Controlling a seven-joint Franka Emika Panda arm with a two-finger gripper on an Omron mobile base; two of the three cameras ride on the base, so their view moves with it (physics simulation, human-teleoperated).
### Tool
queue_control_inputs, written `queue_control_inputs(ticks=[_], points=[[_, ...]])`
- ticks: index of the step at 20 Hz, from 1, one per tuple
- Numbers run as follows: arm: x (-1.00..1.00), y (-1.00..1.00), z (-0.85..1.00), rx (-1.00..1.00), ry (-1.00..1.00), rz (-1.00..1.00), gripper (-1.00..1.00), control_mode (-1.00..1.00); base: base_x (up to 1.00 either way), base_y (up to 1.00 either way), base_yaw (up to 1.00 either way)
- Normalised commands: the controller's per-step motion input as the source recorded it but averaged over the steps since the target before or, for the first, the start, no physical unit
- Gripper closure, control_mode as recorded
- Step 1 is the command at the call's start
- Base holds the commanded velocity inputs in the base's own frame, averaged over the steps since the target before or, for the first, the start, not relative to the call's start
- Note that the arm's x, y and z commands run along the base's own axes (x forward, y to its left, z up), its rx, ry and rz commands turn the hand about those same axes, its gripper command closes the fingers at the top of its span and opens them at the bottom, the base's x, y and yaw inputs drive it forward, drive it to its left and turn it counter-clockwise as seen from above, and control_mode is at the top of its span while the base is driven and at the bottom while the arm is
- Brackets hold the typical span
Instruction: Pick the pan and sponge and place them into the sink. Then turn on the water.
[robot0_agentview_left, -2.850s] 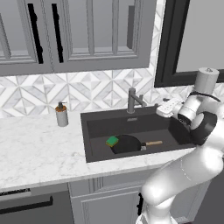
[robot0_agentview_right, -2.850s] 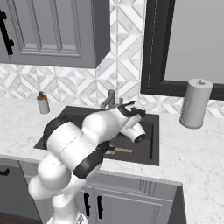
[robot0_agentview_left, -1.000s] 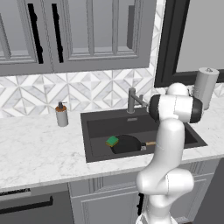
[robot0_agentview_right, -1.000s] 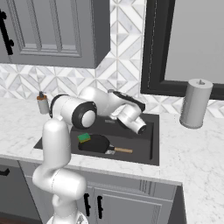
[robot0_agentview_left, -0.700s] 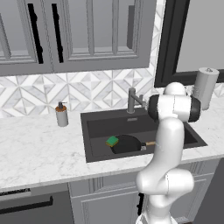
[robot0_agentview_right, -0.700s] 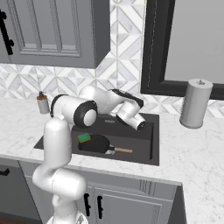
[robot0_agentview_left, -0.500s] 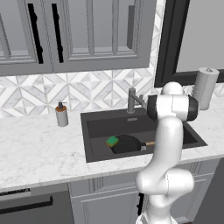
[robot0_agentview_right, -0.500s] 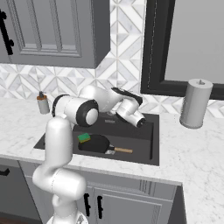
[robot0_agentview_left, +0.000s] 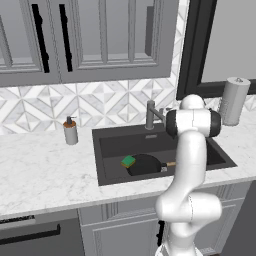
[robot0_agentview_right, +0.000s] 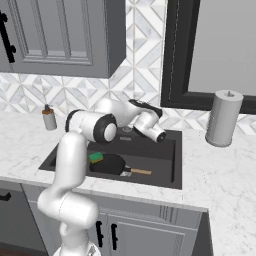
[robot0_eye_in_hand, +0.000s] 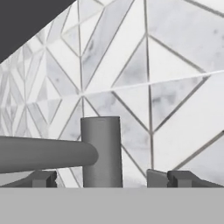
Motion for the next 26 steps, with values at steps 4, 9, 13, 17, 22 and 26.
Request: queue_control_inputs(ticks=[4,9,13,17,22,26], points=[[0.33,0.00,-0.21,0.00,0.00,0.00,-1.00,-1.00,0.00,0.00,0.00],[0.29,-0.02,-0.15,0.00,0.00,0.00,-1.00,-1.00,0.00,0.00,0.00],[0.30,-0.04,-0.10,0.01,0.00,0.00,-1.00,-1.00,0.00,0.00,0.00],[0.32,-0.01,-0.05,0.00,0.00,0.00,-1.00,-1.00,0.00,0.00,0.00],[0.23,-0.15,-0.02,0.05,0.00,0.00,-1.00,-1.00,0.00,0.00,0.00],[0.16,-0.11,-0.03,0.03,0.00,0.00,-1.00,-1.00,0.00,0.00,0.00]])
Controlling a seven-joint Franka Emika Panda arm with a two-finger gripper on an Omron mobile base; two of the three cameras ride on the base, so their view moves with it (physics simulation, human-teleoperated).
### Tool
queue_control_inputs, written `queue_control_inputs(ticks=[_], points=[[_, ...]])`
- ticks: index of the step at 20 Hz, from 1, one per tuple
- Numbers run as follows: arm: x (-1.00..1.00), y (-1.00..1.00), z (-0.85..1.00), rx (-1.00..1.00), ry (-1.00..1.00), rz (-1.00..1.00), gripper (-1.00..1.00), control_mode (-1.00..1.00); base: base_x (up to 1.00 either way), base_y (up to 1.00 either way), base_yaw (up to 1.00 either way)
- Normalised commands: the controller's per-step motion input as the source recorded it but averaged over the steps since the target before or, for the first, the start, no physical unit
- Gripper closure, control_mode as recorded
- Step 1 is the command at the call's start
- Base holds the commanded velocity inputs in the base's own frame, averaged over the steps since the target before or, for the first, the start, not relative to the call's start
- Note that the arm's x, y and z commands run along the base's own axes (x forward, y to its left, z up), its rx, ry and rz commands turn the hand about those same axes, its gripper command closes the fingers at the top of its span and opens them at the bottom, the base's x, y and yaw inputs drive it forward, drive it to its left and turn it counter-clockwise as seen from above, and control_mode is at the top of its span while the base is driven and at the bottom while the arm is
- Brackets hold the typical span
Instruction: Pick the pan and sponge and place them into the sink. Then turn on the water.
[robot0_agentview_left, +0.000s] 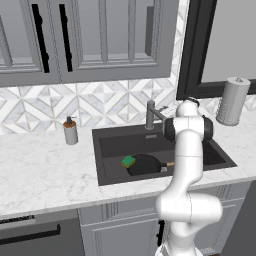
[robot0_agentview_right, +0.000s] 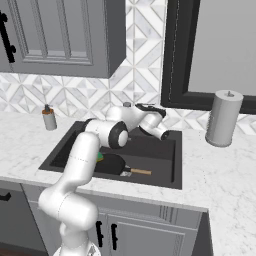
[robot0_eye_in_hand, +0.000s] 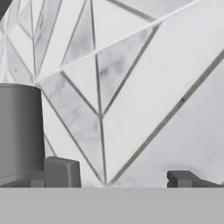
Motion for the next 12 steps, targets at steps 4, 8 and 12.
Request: queue_control_inputs(ticks=[4,8,12], points=[[0.20,0.00,-0.14,0.00,0.02,0.00,1.00,-1.00,0.00,0.00,0.00],[0.13,-0.19,-0.12,0.03,0.02,0.00,1.00,-1.00,0.00,0.00,0.00],[0.02,-0.43,-0.10,0.06,0.05,-0.03,1.00,-1.00,0.00,0.00,0.00]])
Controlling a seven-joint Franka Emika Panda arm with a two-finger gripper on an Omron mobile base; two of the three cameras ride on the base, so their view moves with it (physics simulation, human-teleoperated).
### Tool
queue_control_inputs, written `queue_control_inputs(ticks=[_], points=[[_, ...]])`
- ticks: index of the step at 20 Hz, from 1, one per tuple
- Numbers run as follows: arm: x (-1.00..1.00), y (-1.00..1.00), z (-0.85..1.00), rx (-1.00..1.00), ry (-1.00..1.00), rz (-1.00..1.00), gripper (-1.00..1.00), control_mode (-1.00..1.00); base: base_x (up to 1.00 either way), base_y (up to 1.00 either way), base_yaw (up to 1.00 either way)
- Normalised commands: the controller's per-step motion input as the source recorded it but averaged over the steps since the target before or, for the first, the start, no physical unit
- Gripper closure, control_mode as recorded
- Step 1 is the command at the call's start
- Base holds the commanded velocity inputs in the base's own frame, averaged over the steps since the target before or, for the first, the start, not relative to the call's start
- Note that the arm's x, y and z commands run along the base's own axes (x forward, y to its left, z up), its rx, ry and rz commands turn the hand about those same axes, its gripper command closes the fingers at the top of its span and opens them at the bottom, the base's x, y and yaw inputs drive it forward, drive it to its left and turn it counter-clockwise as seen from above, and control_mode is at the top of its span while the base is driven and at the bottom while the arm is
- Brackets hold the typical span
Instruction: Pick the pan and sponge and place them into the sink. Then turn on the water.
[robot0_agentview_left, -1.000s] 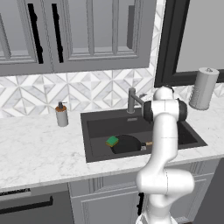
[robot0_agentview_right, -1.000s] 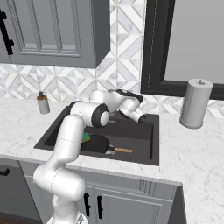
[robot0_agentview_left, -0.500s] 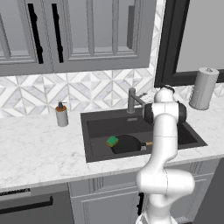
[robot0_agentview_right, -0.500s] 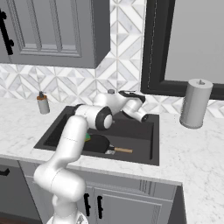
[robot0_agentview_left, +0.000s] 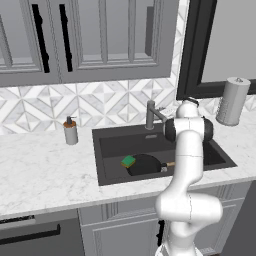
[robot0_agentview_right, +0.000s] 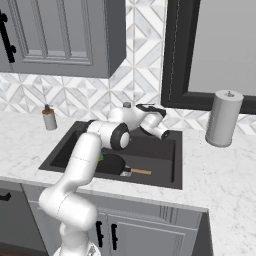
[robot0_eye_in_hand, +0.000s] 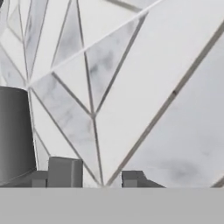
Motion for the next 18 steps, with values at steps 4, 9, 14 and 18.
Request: queue_control_inputs(ticks=[4,9,14,18], points=[[0.00,-0.47,-0.13,0.05,0.05,-0.04,1.00,-1.00,0.00,0.00,0.00],[0.00,-0.55,-0.14,0.05,0.09,-0.05,1.00,-1.00,0.00,0.00,0.00],[0.00,-0.62,-0.18,0.05,0.09,-0.05,1.00,-1.00,0.00,0.00,0.00],[0.00,-0.59,-0.21,0.04,0.09,-0.06,1.00,-1.00,0.00,0.00,0.00]])
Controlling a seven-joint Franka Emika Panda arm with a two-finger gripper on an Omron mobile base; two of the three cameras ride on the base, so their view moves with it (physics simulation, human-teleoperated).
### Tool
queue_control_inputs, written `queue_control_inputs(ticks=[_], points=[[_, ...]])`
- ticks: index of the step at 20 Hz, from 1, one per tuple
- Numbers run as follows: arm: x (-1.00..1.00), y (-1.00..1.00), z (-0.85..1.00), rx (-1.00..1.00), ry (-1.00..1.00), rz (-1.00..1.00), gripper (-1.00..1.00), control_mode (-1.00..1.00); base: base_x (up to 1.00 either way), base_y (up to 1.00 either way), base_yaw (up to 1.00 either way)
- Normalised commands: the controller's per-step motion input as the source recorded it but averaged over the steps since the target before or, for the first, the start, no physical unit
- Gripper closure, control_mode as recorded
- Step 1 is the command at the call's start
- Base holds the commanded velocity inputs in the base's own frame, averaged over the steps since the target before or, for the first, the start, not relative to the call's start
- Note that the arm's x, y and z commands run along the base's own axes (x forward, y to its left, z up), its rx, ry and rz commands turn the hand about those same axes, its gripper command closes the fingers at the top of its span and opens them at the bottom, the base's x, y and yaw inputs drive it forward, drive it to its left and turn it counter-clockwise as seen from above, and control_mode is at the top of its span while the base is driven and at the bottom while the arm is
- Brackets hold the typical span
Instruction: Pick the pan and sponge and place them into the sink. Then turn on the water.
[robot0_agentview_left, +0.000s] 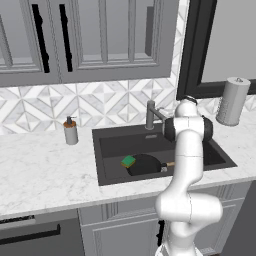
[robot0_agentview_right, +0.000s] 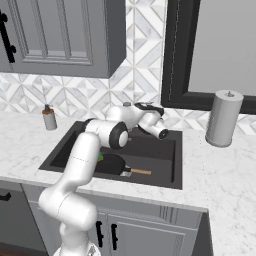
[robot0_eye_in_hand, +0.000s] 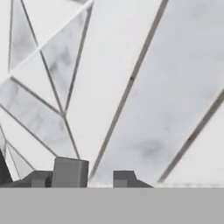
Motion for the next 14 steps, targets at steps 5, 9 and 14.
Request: queue_control_inputs(ticks=[5,9,14], points=[[0.00,-0.59,-0.24,0.04,0.09,-0.05,1.00,-1.00,0.00,0.00,0.00],[0.00,-0.57,-0.28,0.03,0.10,-0.04,1.00,-1.00,0.00,0.00,0.00],[0.00,-0.51,-0.30,0.03,0.09,-0.04,1.00,-1.00,0.00,0.00,0.00]])
